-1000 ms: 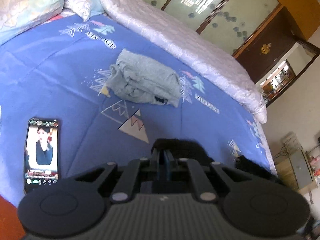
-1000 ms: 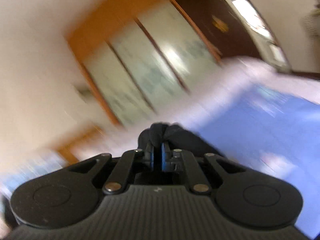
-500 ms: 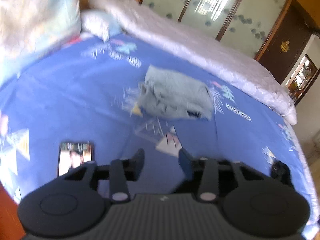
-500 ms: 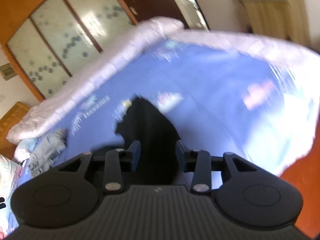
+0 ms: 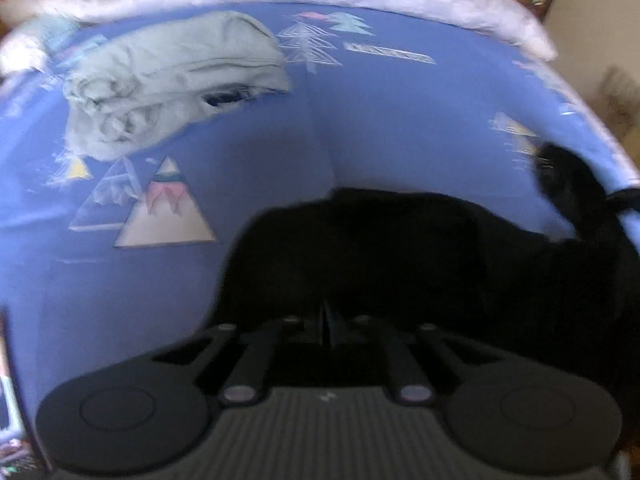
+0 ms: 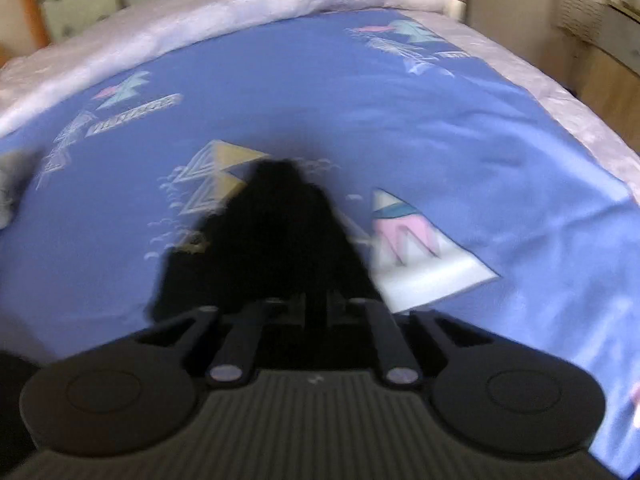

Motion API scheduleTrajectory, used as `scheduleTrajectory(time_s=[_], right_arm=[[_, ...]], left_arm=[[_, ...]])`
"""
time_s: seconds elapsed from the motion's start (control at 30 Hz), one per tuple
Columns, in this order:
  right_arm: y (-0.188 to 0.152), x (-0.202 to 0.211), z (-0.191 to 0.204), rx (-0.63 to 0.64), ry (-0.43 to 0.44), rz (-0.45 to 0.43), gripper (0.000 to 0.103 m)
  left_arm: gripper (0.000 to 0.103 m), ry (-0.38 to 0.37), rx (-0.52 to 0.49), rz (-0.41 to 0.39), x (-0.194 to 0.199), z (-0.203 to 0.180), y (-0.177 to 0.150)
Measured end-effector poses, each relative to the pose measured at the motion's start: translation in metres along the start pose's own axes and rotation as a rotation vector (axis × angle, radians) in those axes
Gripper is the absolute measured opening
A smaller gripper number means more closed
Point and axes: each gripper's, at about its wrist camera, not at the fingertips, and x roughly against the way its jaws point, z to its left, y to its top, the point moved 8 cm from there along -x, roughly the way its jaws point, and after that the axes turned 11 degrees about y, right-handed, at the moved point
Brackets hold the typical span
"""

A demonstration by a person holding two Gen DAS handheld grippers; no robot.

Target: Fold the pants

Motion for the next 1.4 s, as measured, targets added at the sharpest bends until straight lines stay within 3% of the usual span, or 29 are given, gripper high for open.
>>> scheduleTrajectory(time_s=[0.07,0.17,0.23,0.3,0.33,0.37,0.4,0.43,0.47,0.5,0.57,0.6,0.63,0.67,0.7,0.73,0.77,0.8,0.93,1.0,1.03,1.1,1.17,1.27,1.33,1.4], right_arm=[[0.022,0.051,-0.025,-0.086,0.023,-0.185,0.010],[0.028,0.110,-0.084,-0.241,-0.007,-0.338,0.009],[0.017,0.140,-0.125,-0.274,-0.136,-0.375,0.009],[-0.006,0.163,-0.168,-0.307,-0.333,-0.352,0.010],[-0.016,0.169,-0.182,-0.335,-0.406,-0.352,0.015],[-0.028,0.178,-0.196,-0.369,-0.474,-0.358,0.030],[-0.039,0.189,-0.206,-0.410,-0.512,-0.366,0.041],[-0.047,0.199,-0.210,-0.457,-0.513,-0.395,0.047],[-0.049,0.201,-0.206,-0.481,-0.485,-0.423,0.047],[-0.048,0.205,-0.196,-0.479,-0.427,-0.443,0.047],[-0.036,0.198,-0.167,-0.405,-0.334,-0.421,0.049],[-0.026,0.186,-0.148,-0.347,-0.270,-0.386,0.052],[-0.016,0.169,-0.129,-0.296,-0.206,-0.348,0.063],[-0.008,0.152,-0.106,-0.232,-0.128,-0.297,0.075],[-0.002,0.133,-0.088,-0.174,-0.077,-0.255,0.080],[0.003,0.115,-0.071,-0.118,-0.055,-0.214,0.084],[0.003,0.098,-0.058,-0.076,-0.055,-0.182,0.084],[0.005,0.077,-0.047,-0.032,-0.058,-0.140,0.084],[0.006,0.006,-0.049,-0.017,-0.063,-0.011,0.080],[-0.002,-0.022,-0.039,-0.008,-0.026,0.077,0.035],[-0.009,-0.029,-0.031,0.002,-0.058,0.127,0.009],[0.007,-0.019,-0.018,0.010,-0.054,0.062,0.009],[0.035,0.008,-0.013,-0.073,0.015,-0.099,0.009],[0.077,0.035,-0.033,-0.334,0.038,-0.333,0.011],[0.092,0.038,-0.049,-0.532,0.078,-0.443,0.014],[0.095,0.023,-0.055,-0.640,0.101,-0.436,0.049]], left_arm=[[0.002,0.080,0.037,-0.070,0.010,0.024,0.012],[0.002,0.124,0.225,-0.156,0.038,0.087,0.035],[0.002,0.161,0.318,-0.196,0.054,0.125,0.040],[0.002,0.135,0.343,-0.191,0.059,0.137,0.038],[0.003,0.113,0.341,-0.181,0.059,0.135,0.035],[0.003,0.098,0.327,-0.168,0.056,0.130,0.033],[0.009,0.093,0.304,-0.149,0.051,0.121,0.030],[0.026,0.090,0.274,-0.127,0.043,0.110,0.030],[0.036,0.083,0.241,-0.112,0.035,0.097,0.029],[0.048,0.069,0.200,-0.108,0.027,0.082,0.027],[0.060,0.034,0.128,-0.087,0.012,0.051,0.025],[0.080,0.001,0.095,-0.062,0.003,0.034,0.023],[0.092,-0.036,0.067,-0.044,-0.004,0.019,0.022],[0.091,-0.061,0.037,-0.044,-0.009,0.004,0.020],[0.080,-0.058,0.001,-0.045,-0.015,-0.009,0.017],[0.052,-0.045,-0.037,-0.040,-0.021,-0.021,0.015],[0.037,-0.053,-0.066,-0.037,-0.025,-0.030,0.011],[0.010,-0.050,-0.084,-0.027,-0.027,-0.037,0.009],[0.009,0.015,-0.054,-0.071,-0.016,-0.022,0.018],[0.009,0.047,0.028,-0.113,-0.002,0.012,0.032],[0.009,0.071,0.075,-0.134,0.005,0.033,0.038],[0.009,0.093,0.190,-0.182,0.024,0.075,0.050],[0.009,0.109,0.306,-0.213,0.042,0.116,0.059],[0.009,0.162,0.453,-0.232,0.051,0.159,0.066],[0.009,0.195,0.563,-0.236,0.046,0.177,0.068],[0.010,0.269,0.621,-0.227,0.028,0.188,0.067]])
